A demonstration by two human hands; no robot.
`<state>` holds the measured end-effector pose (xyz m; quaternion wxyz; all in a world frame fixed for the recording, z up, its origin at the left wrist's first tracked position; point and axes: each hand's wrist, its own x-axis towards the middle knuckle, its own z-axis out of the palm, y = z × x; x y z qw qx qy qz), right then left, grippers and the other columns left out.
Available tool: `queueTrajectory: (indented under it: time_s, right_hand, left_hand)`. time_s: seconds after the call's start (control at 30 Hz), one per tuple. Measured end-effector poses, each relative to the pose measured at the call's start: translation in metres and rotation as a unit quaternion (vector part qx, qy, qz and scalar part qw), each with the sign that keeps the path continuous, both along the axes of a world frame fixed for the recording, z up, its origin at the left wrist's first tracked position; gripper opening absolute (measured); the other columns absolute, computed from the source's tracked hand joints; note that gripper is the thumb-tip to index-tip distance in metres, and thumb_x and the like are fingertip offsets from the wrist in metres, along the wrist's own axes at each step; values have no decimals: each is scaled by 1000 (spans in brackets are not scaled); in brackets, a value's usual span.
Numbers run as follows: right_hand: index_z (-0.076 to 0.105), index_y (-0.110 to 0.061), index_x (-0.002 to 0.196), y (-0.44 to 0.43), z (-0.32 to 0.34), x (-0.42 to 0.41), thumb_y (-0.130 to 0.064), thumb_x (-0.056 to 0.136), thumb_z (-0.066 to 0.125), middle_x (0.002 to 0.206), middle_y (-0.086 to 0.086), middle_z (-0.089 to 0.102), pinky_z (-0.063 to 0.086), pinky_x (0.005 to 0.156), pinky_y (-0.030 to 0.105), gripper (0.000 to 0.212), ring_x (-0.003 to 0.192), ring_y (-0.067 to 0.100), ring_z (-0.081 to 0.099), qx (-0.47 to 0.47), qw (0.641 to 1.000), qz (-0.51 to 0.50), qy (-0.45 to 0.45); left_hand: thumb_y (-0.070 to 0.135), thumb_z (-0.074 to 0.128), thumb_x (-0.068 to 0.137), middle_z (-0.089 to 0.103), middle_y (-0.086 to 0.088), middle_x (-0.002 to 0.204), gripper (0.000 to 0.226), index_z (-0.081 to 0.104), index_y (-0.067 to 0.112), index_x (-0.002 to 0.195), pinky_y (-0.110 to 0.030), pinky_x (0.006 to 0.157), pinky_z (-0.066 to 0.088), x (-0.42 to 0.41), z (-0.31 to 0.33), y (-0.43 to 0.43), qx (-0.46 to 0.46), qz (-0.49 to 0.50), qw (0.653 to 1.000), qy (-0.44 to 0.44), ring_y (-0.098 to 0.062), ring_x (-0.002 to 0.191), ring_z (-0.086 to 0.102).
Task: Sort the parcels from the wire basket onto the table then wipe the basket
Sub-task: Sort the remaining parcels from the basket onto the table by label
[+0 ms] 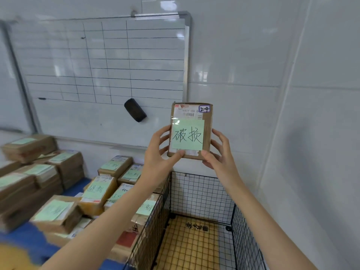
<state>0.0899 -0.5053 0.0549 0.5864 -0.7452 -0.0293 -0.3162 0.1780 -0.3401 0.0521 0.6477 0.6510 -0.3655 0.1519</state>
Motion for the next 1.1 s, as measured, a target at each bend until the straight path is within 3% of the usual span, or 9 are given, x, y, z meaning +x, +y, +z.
queueTrajectory:
  time_s: [0.13,0.27,0.43,0.53,0.67,0.77,0.87,1.0,1.1]
  right_hand:
    - [33,-54,136,33,4,21,-35,91,68,146,-10,45,49,104,41,60,119,-3,55,-14,999,39,-2]
    - [29,-45,141,75,7,43,-23,96,60,141,-10,47,51,82,13,59,104,-26,50,-13,997,80,-3]
    - [31,-51,140,148,12,80,-35,92,64,142,-11,51,44,108,40,60,132,0,46,-25,990,137,11]
    - [28,-55,136,207,16,102,-46,85,59,138,-12,55,45,102,32,60,133,14,49,-39,984,171,34]
    - [25,-49,140,290,17,133,-43,93,59,133,-23,52,42,106,35,58,135,13,45,-55,976,203,46]
    - [24,-45,142,352,15,155,-31,100,55,129,-27,49,41,100,28,53,133,10,44,-56,972,222,51]
    - [25,-51,139,410,10,173,-37,99,56,128,-30,47,43,93,27,52,125,3,50,-59,966,244,56]
    - [28,-60,135,471,0,194,-58,84,61,137,-22,51,47,97,38,61,119,1,56,-42,960,267,73]
    - [27,-53,139,504,-4,208,-53,87,63,139,-14,54,49,98,38,63,120,9,58,-19,956,277,90]
  left_hand:
    - [24,76,84,50,20,139,66,42,32,140,-26,100,47,10,2,40,-11,16,1000,-3,1,129,45]
    - [21,74,87,48,31,133,66,38,46,138,-11,85,47,17,2,87,-32,11,999,38,10,121,47]
    - [29,73,86,48,40,127,67,38,50,139,-16,90,48,34,3,169,-40,36,998,45,-6,126,51]
    - [37,73,82,47,20,140,68,39,48,141,-25,96,49,48,5,232,-39,63,997,33,-11,128,51]
    - [32,73,86,52,8,141,67,40,39,144,-25,103,47,67,5,324,-20,121,992,23,-6,126,52]
    - [27,73,88,56,25,129,62,43,41,140,-35,98,52,77,2,387,-18,152,988,30,-7,119,57]
    - [21,70,90,57,37,115,58,43,36,139,-23,79,55,86,0,444,-27,169,984,40,0,106,63]
    - [39,69,85,53,21,133,56,44,51,135,-28,81,56,104,-6,508,-6,188,981,54,-18,117,59]
    - [50,66,78,54,21,131,59,45,54,133,-38,92,55,120,-10,542,8,195,978,69,-21,119,59]
